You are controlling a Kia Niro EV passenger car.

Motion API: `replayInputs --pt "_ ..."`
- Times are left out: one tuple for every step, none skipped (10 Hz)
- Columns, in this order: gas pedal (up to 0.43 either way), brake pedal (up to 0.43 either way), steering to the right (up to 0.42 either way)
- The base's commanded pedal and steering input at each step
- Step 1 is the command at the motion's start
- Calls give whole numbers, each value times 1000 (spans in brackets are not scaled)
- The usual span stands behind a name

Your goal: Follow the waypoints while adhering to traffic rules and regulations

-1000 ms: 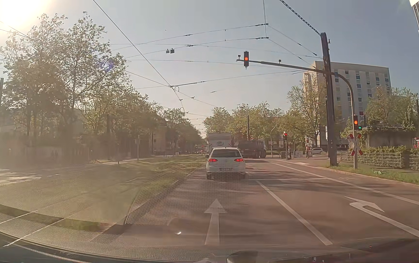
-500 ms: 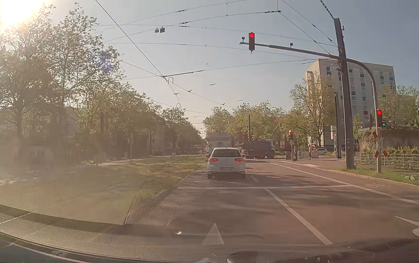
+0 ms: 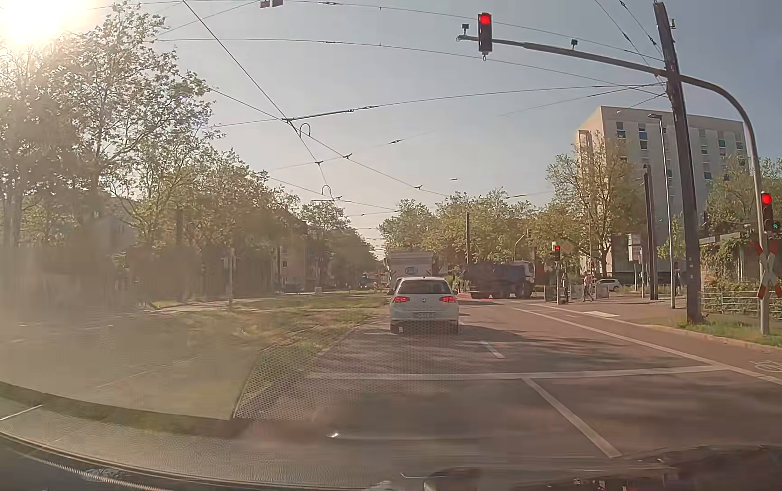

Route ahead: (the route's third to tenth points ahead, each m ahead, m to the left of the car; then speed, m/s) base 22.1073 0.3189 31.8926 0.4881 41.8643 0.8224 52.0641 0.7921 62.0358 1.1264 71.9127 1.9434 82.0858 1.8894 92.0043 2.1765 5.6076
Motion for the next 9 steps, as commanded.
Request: replayInputs --pt "0 0 3" --pt "0 0 3" --pt "0 274 4" --pt "0 402 3" --pt "0 402 3" --pt "0 390 4" --pt "0 372 4" --pt "0 366 4" --pt "0 366 0"
